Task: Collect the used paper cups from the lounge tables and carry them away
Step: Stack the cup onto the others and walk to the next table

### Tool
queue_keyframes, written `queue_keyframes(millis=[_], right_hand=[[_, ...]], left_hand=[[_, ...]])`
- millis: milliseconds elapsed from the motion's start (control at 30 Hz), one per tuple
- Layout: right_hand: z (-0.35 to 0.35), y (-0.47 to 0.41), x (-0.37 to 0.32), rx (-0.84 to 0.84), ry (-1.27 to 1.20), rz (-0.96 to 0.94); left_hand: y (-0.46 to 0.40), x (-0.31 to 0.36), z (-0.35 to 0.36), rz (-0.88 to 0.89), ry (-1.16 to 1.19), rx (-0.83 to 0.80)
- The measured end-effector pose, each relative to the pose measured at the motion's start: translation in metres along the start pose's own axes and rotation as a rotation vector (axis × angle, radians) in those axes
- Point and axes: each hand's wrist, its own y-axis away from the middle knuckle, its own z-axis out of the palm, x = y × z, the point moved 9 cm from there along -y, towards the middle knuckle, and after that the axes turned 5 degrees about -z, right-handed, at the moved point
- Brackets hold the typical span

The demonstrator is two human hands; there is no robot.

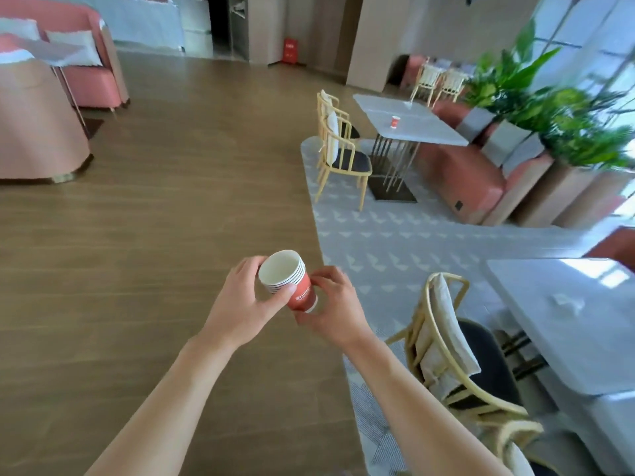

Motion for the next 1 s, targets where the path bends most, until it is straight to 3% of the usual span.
queue_keyframes(millis=[533,1000], right_hand=[[0.002,-0.055,0.074,0.101,-0.088,0.169],[-0.053,-0.189,0.210,0.157,-0.216,0.098]], left_hand=[[-0.096,-0.021,0.055,-0.029,0.074,-0.138],[-0.255,0.037,0.147,0.007,-0.039,-0.113]])
